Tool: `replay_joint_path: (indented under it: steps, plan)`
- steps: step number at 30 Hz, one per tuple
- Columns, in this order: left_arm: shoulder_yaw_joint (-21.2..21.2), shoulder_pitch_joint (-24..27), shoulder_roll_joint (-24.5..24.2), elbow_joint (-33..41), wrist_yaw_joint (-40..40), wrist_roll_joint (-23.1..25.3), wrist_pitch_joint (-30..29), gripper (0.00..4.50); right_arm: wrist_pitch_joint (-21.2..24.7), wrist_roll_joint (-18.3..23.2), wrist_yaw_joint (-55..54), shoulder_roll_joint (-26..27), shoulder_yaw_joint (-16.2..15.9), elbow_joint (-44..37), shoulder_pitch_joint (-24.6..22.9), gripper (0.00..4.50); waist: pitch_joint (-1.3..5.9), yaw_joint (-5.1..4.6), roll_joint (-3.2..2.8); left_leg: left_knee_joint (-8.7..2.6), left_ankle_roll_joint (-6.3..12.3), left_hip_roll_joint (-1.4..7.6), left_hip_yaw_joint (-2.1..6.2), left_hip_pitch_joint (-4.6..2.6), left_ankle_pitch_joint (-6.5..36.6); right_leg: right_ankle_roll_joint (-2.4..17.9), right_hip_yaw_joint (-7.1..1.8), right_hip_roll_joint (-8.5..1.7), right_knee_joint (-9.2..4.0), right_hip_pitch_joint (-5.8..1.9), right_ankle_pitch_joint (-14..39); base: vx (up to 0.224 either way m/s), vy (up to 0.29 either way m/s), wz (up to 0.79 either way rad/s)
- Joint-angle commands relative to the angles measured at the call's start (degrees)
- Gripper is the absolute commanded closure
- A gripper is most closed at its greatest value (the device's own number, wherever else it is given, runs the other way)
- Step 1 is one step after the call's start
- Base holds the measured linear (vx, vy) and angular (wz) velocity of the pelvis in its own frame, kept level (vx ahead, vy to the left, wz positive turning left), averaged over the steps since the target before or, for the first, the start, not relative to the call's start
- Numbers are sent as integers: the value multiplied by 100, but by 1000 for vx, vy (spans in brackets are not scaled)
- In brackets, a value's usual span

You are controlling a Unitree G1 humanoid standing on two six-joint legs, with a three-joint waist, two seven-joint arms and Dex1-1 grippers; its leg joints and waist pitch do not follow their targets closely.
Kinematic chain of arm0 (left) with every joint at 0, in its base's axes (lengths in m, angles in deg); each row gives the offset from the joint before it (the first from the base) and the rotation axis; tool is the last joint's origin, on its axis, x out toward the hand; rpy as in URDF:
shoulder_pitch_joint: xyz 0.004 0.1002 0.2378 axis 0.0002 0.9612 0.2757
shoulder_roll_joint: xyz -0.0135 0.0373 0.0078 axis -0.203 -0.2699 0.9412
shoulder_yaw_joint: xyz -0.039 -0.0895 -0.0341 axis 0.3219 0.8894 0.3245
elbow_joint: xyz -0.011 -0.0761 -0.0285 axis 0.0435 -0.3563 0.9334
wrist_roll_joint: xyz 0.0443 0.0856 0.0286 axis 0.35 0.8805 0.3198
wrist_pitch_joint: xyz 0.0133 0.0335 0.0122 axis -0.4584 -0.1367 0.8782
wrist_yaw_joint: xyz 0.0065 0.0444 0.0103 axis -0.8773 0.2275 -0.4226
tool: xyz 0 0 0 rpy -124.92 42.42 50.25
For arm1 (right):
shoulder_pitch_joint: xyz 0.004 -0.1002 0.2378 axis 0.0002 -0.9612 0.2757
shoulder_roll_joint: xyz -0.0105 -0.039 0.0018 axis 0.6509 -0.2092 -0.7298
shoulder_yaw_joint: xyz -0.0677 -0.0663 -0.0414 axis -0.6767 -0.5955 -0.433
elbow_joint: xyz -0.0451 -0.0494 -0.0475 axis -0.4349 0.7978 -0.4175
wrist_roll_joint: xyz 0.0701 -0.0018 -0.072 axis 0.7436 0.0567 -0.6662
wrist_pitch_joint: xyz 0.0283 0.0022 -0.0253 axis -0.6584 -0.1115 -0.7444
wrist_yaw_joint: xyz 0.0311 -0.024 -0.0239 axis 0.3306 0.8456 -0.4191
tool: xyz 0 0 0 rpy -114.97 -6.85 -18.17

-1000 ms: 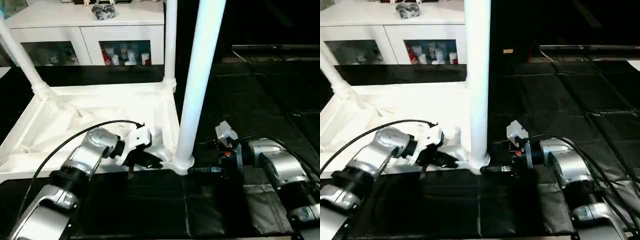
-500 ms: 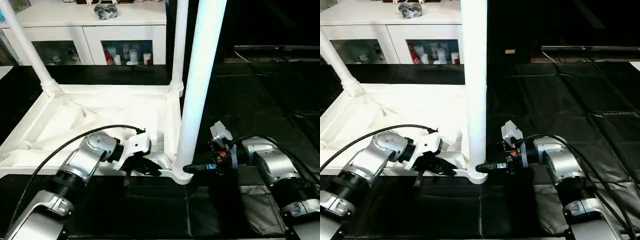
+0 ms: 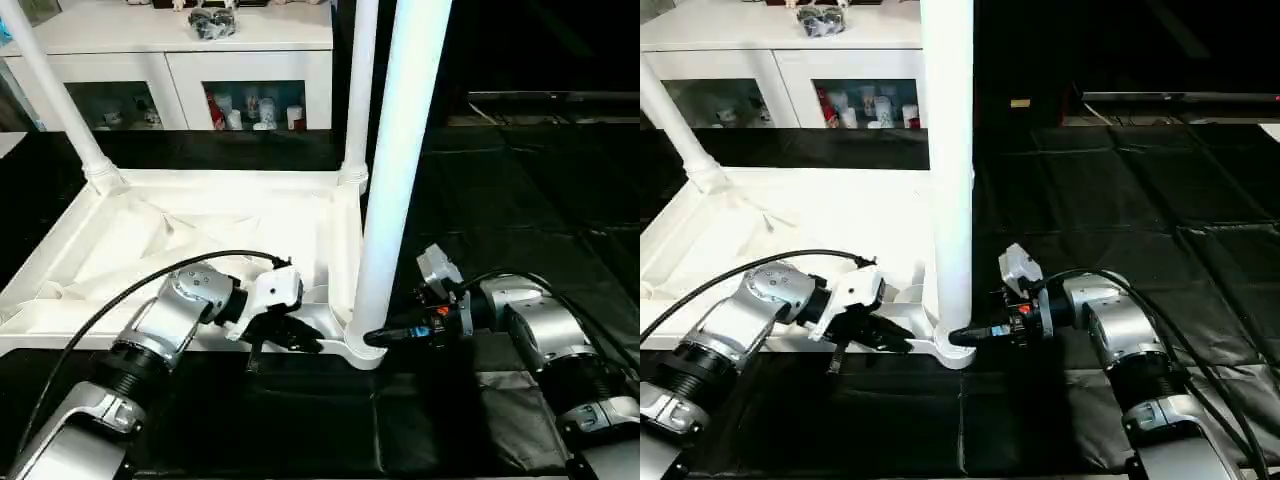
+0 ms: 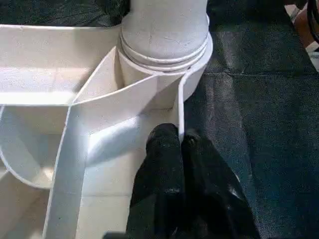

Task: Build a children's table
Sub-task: Rotate leg to tighten

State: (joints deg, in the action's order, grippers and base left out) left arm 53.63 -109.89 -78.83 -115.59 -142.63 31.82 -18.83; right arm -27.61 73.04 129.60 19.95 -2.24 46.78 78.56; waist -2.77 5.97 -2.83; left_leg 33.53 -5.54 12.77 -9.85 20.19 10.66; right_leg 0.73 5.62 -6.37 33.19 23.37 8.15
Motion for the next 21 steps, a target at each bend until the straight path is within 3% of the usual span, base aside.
replay_joint_path:
  steps: [1, 5, 8, 12, 15, 16, 18, 19, 20, 21]
  plan:
    - [-181, 35, 115, -8, 199, 170, 4, 450, 129, 37, -63, 74, -67, -222, -69, 251, 409, -26, 76, -388, 396, 24, -67, 7, 1197, 1250, -206, -144, -302, -329, 1600, 0, 0, 0]
    - [-16, -50, 355, -132, 707, 169, -327, 450, 533, -86, -840, 250, -29, -480, -243, 252, 365, -25, 73, -409, 300, 16, -77, -34, 1402, 1117, -211, -137, -362, -296, 2042, 0, 0, 0]
    - [142, -138, 612, -175, 1060, 68, -661, 450, 711, -218, -1650, 539, 69, -540, -347, 252, 325, -93, 75, -438, 156, -25, -46, -26, 1729, 776, -170, -151, -455, -298, 2914, 0, 0, 0]
    - [473, -433, 1133, -416, 1894, -61, -1165, 450, 911, -447, -3208, 1197, 295, -375, -266, 254, 309, -280, 71, -422, 73, -94, 10, -24, 1965, 383, -92, -147, -586, -268, 3589, 0, 0, 0]
    - [742, -740, 1543, -769, 2785, -10, -1480, 450, 1065, -543, -4438, 1764, 528, -18, -11, 254, 288, -441, 83, -368, 78, -165, 41, -15, 2151, 167, 9, -128, -686, -232, 3992, 0, 0, 0]
    - [818, -816, 1654, -871, 3035, 12, -1501, 450, 1085, -512, -4664, 1924, 598, 41, 51, 255, 292, -497, 100, -356, 78, -180, 84, 0, 2238, 71, 76, -133, -720, -259, 4117, 0, 0, 0]
    - [904, -912, 1774, -1021, 3396, 59, -1454, 450, 1057, -469, -4853, 2122, 650, 95, 123, 255, 329, -529, 13, -389, 174, -148, 125, -10, 2278, 137, 93, -160, -742, -298, 3766, 0, 0, 0]
    - [953, -957, 1832, -1089, 3580, 99, -1442, 450, 1051, -472, -4943, 2218, 671, 102, 149, 255, 327, -573, 16, -440, 220, -110, 160, 53, 2323, 257, 110, -147, -707, -345, 3365, 0, 0, 0]
    - [956, -974, 1855, -1115, 3637, 129, -1425, 450, 1015, -512, -5006, 2265, 656, 116, 165, 255, 321, -583, 5, -457, 223, -101, 172, 50, 2396, 289, 126, -142, -705, -348, 3284, 0, 0, 0]
    - [957, -982, 1866, -1126, 3664, 143, -1417, 450, 998, -531, -5036, 2287, 648, 122, 173, 255, 329, -592, 40, -444, 259, -109, 157, 9, 2453, 344, 128, -146, -725, -324, 3242, 0, 0, 0]
